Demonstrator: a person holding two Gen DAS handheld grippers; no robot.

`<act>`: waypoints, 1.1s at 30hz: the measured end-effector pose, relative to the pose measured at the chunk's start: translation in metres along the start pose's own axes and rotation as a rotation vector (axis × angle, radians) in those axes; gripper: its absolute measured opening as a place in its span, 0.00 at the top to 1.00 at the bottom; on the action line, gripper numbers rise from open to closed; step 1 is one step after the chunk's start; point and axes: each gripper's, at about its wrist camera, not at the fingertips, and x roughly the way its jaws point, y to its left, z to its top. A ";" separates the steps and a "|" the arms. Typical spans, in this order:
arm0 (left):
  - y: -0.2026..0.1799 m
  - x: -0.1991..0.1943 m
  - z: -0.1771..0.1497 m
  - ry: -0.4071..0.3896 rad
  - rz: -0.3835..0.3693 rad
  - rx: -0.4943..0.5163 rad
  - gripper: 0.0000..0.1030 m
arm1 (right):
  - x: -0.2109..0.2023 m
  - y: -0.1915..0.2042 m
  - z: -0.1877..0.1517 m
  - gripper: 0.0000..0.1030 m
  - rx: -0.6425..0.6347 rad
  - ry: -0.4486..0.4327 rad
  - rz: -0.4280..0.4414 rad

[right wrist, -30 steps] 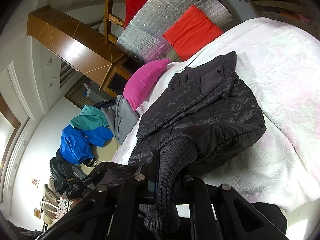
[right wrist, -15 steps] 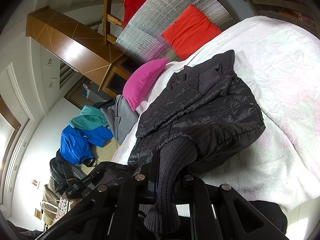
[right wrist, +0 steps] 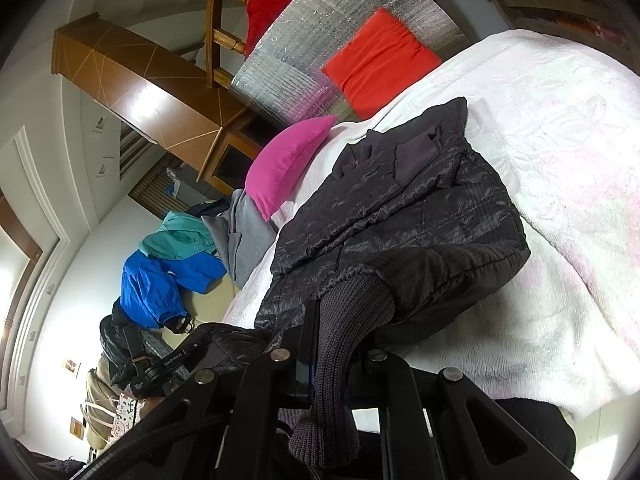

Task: Fold large clothes

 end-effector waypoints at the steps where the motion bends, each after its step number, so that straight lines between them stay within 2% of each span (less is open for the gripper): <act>1: 0.000 -0.001 -0.001 0.000 0.000 -0.002 0.88 | 0.000 0.000 -0.001 0.92 -0.001 0.000 -0.001; 23: 0.003 -0.006 -0.011 -0.004 0.001 -0.014 0.88 | -0.005 0.000 -0.010 0.92 -0.008 0.006 0.000; 33: 0.016 -0.040 -0.021 -0.078 -0.014 -0.077 0.88 | -0.027 0.011 -0.014 0.91 -0.012 -0.045 0.037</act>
